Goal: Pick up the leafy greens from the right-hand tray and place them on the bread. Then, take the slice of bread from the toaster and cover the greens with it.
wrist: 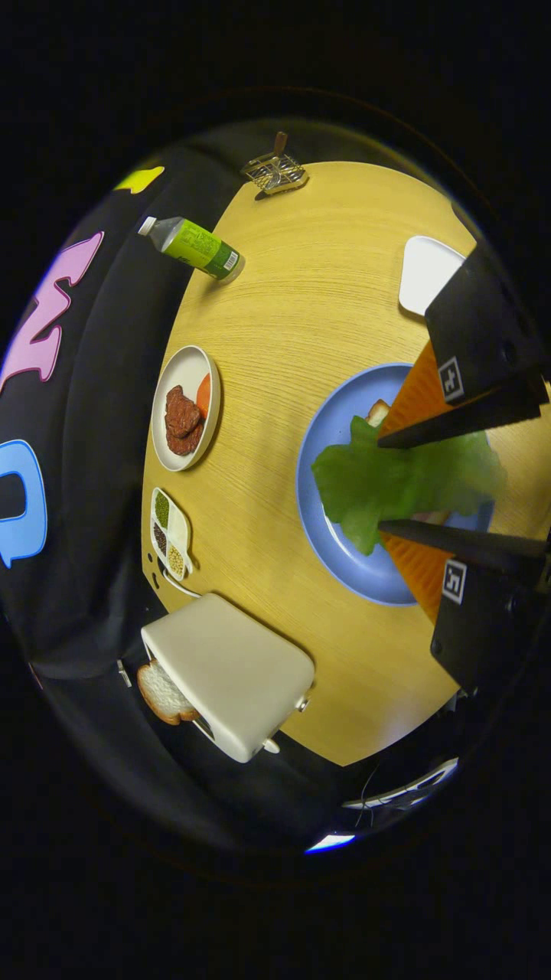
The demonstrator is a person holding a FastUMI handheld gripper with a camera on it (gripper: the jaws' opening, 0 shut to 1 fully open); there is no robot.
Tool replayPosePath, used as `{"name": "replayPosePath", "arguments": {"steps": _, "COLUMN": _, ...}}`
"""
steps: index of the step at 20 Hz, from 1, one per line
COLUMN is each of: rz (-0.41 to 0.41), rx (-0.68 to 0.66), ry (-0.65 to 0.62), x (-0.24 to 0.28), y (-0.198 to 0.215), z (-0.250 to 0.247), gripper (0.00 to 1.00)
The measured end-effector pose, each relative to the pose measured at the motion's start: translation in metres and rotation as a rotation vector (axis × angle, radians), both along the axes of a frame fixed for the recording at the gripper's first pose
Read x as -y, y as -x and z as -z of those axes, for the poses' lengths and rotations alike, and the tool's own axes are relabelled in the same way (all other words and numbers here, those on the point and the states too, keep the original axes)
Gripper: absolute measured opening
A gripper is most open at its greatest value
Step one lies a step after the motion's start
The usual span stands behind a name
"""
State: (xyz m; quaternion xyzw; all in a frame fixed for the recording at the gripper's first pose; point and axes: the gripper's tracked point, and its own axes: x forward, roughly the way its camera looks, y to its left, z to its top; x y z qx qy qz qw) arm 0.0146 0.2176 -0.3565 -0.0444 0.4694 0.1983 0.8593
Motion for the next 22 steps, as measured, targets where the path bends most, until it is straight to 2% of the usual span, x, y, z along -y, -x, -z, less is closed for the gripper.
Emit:
{"name": "replayPosePath", "arguments": {"steps": 1, "rz": -0.006, "rx": 0.007, "ry": 0.005, "x": 0.000, "y": 0.000, "z": 0.001, "gripper": 0.76}}
{"name": "replayPosePath", "arguments": {"steps": 4, "rz": -0.021, "rx": 0.013, "ry": 0.010, "x": 0.001, "y": 0.001, "z": 0.000, "gripper": 0.83}}
{"name": "replayPosePath", "arguments": {"steps": 8, "rz": -0.012, "rx": 0.070, "ry": -0.042, "x": -0.007, "y": -0.004, "z": -0.022, "gripper": 0.87}}
{"name": "replayPosePath", "arguments": {"steps": 9, "rz": -0.009, "rx": 0.095, "ry": -0.063, "x": -0.011, "y": -0.005, "z": -0.035, "gripper": 0.99}}
{"name": "replayPosePath", "arguments": {"steps": 14, "rz": -0.027, "rx": 0.231, "ry": -0.117, "x": -0.034, "y": -0.025, "z": -0.096, "gripper": 0.99}}
{"name": "replayPosePath", "arguments": {"steps": 22, "rz": -0.038, "rx": 0.321, "ry": -0.221, "x": -0.104, "y": -0.053, "z": -0.174, "gripper": 0.99}}
